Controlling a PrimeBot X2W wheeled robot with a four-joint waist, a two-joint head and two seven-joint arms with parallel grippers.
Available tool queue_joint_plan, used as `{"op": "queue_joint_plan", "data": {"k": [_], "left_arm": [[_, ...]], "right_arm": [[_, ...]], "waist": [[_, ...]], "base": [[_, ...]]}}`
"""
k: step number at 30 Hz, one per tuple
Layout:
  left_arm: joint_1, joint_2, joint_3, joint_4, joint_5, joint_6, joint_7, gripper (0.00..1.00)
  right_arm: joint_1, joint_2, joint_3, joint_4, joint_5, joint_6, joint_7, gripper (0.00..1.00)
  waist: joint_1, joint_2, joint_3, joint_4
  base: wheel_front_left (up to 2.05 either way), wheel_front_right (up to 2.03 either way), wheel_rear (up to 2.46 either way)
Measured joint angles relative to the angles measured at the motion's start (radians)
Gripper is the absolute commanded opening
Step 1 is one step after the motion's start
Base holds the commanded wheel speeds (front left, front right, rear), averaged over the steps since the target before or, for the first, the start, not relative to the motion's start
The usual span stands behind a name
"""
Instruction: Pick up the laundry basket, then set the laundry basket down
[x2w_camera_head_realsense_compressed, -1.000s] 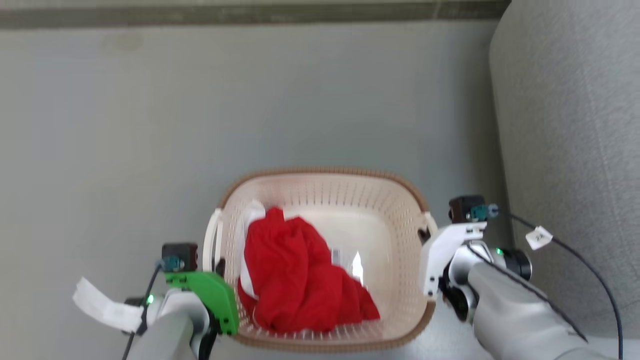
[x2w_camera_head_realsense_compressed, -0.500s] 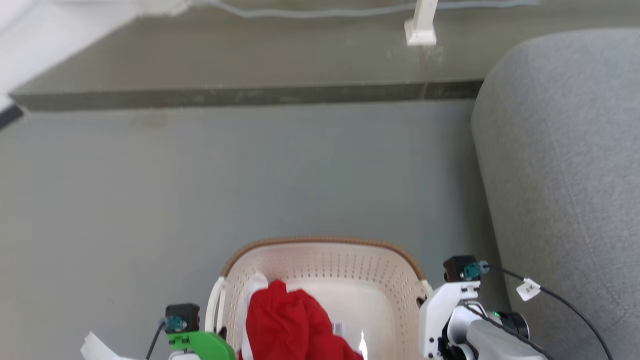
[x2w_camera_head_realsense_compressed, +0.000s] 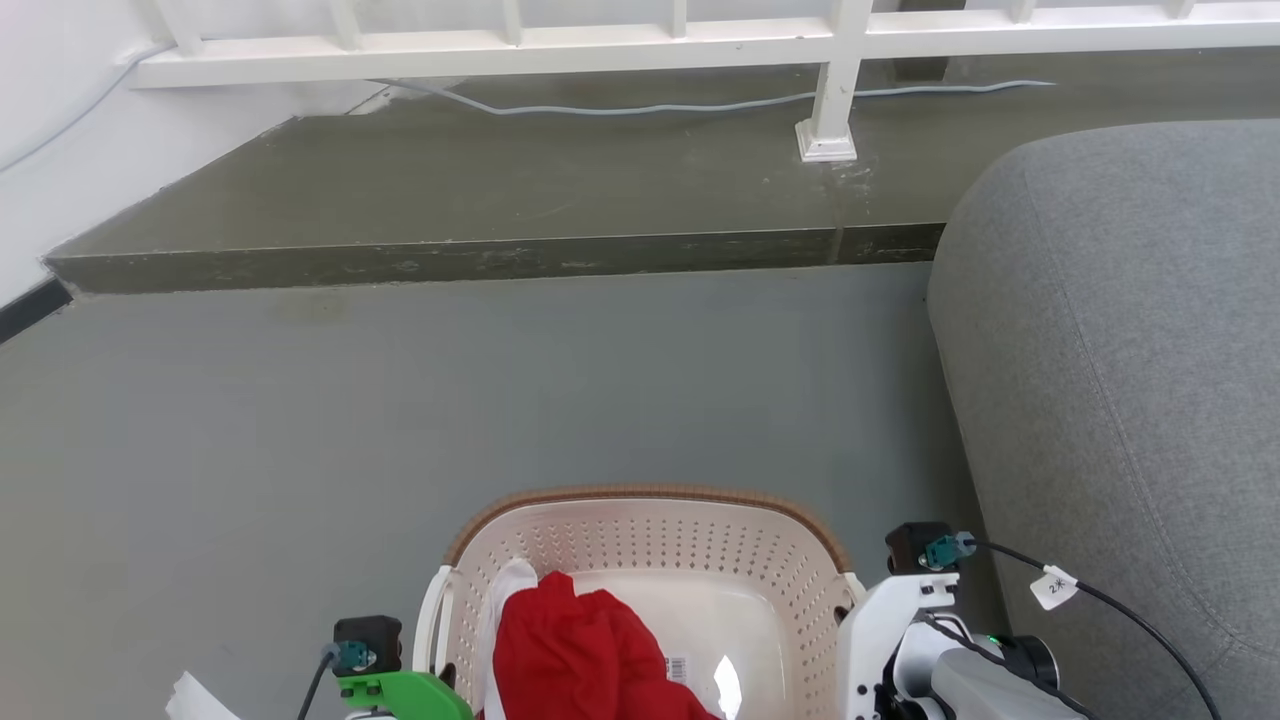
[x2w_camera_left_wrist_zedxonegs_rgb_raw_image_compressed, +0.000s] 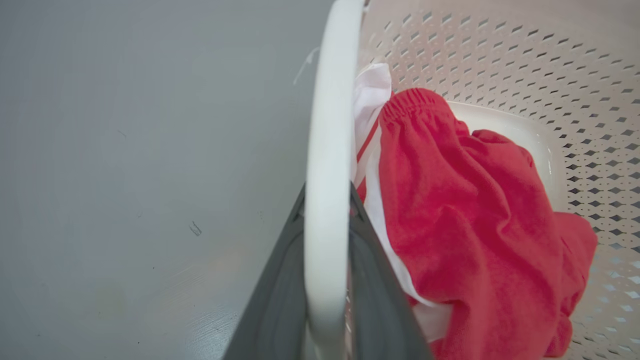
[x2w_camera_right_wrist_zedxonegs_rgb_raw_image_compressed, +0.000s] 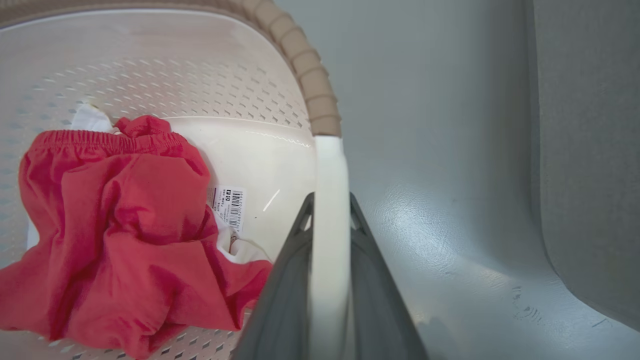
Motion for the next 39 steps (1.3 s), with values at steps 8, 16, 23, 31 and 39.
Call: {"op": "queue_joint_plan", "data": {"k": [8,16,23,31,39], "left_arm": [[0.000,0.002,-0.021,-0.003,-0.009,0.013,0.008,0.00],[0.000,0.003,-0.031,-0.006,-0.017,0.018,0.008,0.00],[0.000,0.004,-0.047,-0.007,-0.044,0.027,0.008,0.00],[0.000,0.005,-0.057,-0.007,-0.052,0.036,0.008,0.00],[0.000,0.007,-0.063,-0.010,-0.061,0.043,0.008,0.00]], "right_arm": [[-0.002,-0.002,0.018,0.000,0.019,-0.009,0.000,0.00],[-0.008,-0.003,0.038,0.000,0.037,-0.010,0.000,0.00],[-0.014,-0.004,0.052,0.000,0.058,-0.017,0.000,0.00],[-0.015,-0.006,0.071,0.001,0.072,-0.017,0.000,0.00],[-0.019,-0.006,0.085,0.002,0.087,-0.019,0.000,0.00]], "waist": [[0.0000,0.0000,0.008,-0.002],[0.0000,0.0000,0.014,-0.002],[0.0000,0.0000,0.016,-0.001],[0.0001,0.0000,0.017,-0.001],[0.0001,0.0000,0.030,-0.002]], "base": [[0.00,0.00,0.00],[0.00,0.00,0.00],[0.00,0.00,0.00],[0.00,0.00,0.00],[0.00,0.00,0.00]]}}
